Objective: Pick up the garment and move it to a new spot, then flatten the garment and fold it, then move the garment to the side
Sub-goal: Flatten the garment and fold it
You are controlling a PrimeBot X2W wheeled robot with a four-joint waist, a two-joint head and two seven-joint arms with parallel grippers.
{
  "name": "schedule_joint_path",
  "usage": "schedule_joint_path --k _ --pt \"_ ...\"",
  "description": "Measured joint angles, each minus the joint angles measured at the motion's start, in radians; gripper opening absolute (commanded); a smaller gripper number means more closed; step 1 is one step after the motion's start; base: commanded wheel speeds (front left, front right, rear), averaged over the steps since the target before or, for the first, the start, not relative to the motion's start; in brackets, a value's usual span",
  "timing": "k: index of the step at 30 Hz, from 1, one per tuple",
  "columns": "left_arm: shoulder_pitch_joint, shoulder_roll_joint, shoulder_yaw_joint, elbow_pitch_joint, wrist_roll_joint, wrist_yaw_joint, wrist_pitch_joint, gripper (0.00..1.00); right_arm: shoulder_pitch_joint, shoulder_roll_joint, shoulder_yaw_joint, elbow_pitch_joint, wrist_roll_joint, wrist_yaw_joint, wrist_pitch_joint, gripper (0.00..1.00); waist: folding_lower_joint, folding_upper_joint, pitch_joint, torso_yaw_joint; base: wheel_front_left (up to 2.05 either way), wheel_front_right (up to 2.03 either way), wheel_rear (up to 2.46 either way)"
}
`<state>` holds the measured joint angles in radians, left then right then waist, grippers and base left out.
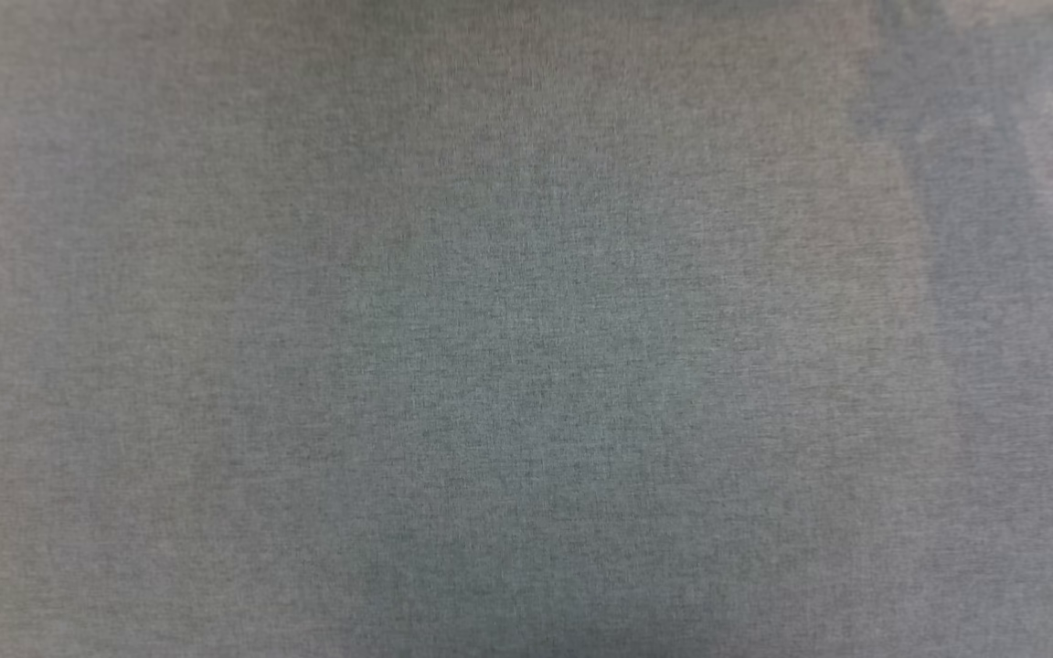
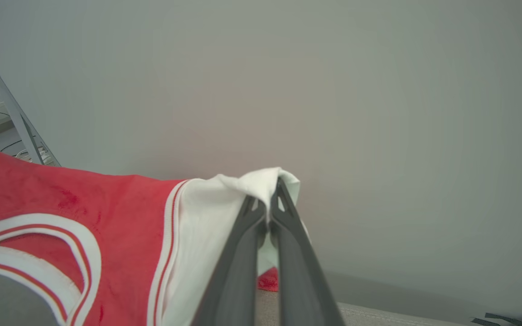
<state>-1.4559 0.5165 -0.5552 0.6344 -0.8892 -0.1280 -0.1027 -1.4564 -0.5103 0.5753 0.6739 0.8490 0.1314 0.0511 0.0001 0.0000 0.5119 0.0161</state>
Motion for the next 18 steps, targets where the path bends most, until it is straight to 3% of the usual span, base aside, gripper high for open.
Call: schedule_joint_path --k 7,12,18 --pt "0.335 0.061 0.017 -0.153 -0.093 0.012 -0.076 0.00 0.276 -0.091 0.082 -0.144 0.077 0.000 -0.056 0.00 -0.0001 0.0000 -0.090 0.001 0.00 0.00 0.00" --pt "0.668 0.139 0.026 -0.312 -0.135 0.088 -0.104 0.00 0.542 -0.162 0.129 -0.241 0.113 0.000 -0.074 0.00 -0.0002 0.0000 -0.172 0.005 0.00 0.00 0.00" --pt "1.008 0.185 0.065 -0.445 -0.213 0.177 -0.132 0.00 0.782 -0.189 0.116 -0.288 0.136 0.000 -0.088 0.00 -0.0002 0.0000 -0.254 0.004 0.00 0.00 0.00"
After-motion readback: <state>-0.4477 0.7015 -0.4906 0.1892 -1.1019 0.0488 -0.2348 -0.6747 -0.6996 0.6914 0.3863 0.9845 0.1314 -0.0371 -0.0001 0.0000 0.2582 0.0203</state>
